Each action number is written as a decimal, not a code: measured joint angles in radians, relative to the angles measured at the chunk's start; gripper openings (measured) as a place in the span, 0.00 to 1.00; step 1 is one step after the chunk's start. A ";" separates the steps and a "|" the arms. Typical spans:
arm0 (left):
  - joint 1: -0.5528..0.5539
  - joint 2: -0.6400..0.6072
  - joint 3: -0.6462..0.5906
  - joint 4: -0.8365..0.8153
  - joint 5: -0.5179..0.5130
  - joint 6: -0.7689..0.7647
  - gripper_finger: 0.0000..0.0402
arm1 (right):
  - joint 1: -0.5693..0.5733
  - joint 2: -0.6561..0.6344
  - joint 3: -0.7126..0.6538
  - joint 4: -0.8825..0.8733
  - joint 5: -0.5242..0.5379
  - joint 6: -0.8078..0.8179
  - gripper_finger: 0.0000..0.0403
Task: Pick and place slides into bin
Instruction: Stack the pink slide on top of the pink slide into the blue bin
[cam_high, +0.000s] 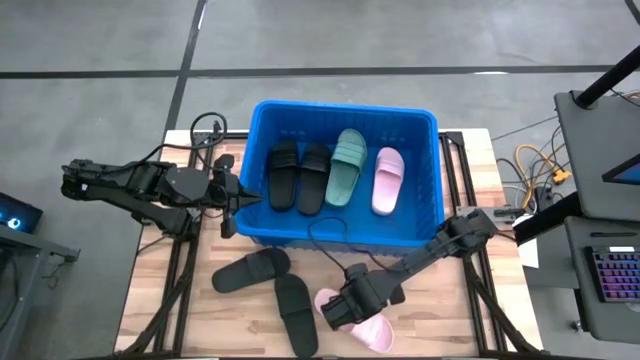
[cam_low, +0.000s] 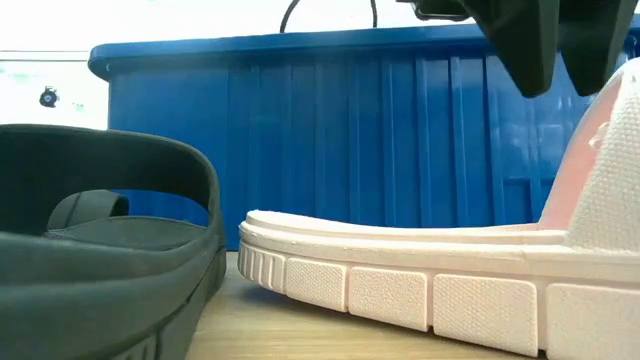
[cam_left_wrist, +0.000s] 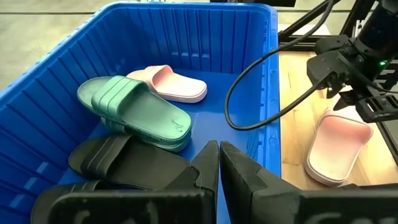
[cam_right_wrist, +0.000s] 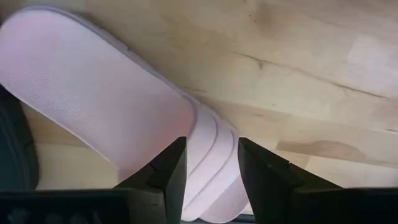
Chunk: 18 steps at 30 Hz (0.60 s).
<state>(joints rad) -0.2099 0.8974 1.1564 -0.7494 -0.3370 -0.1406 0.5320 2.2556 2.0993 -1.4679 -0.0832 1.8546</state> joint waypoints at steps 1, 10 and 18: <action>0.000 0.000 0.000 0.000 0.000 0.000 0.00 | 0.000 0.014 0.020 -0.018 0.000 -0.007 0.33; 0.000 0.000 0.000 0.000 0.000 0.000 0.00 | 0.000 0.099 0.122 -0.019 -0.002 -0.031 0.33; 0.000 0.000 0.000 0.000 0.000 0.000 0.00 | 0.016 0.098 0.105 -0.018 -0.005 -0.015 0.28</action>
<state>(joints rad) -0.2099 0.8974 1.1564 -0.7499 -0.3373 -0.1406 0.5480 2.3532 2.2044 -1.4858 -0.0879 1.8395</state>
